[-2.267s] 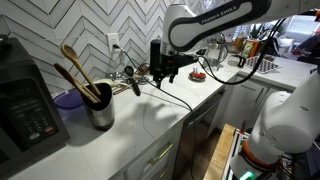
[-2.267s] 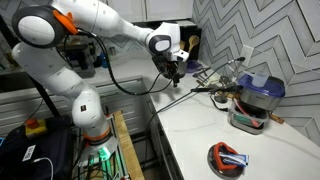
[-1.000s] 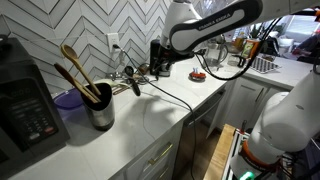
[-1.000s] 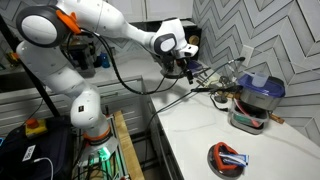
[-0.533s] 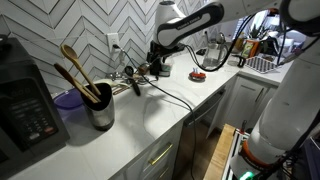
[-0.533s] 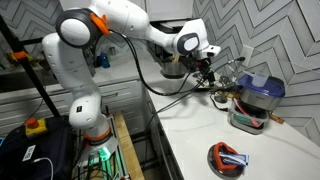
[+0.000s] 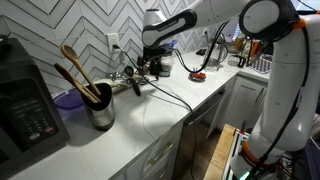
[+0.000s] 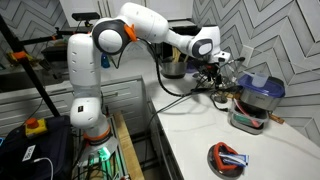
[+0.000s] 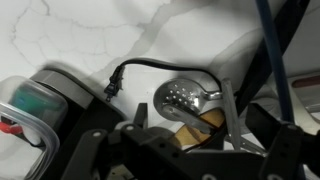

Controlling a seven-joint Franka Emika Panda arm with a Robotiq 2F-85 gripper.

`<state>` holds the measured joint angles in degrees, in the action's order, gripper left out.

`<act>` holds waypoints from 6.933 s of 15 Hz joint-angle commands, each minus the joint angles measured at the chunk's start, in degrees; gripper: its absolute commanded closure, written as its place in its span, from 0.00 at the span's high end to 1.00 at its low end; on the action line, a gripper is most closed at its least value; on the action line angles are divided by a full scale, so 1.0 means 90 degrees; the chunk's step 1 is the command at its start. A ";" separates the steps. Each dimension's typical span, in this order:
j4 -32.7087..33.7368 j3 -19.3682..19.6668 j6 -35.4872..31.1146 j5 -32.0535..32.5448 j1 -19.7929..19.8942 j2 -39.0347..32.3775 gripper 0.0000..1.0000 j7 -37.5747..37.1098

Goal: Put the ladle in the utensil holder

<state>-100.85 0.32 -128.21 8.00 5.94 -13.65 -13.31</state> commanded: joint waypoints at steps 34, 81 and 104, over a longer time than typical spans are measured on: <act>0.2555 -0.0352 -0.1120 -0.1492 -0.0007 -0.3004 0.06 0.2055; -0.1451 0.0320 -0.0793 -0.1715 0.0128 0.0040 0.91 0.4093; -0.1946 0.0228 0.0225 -0.2638 0.0542 0.1584 0.01 0.5009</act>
<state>-110.97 0.46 -129.47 -15.13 10.37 -8.44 32.86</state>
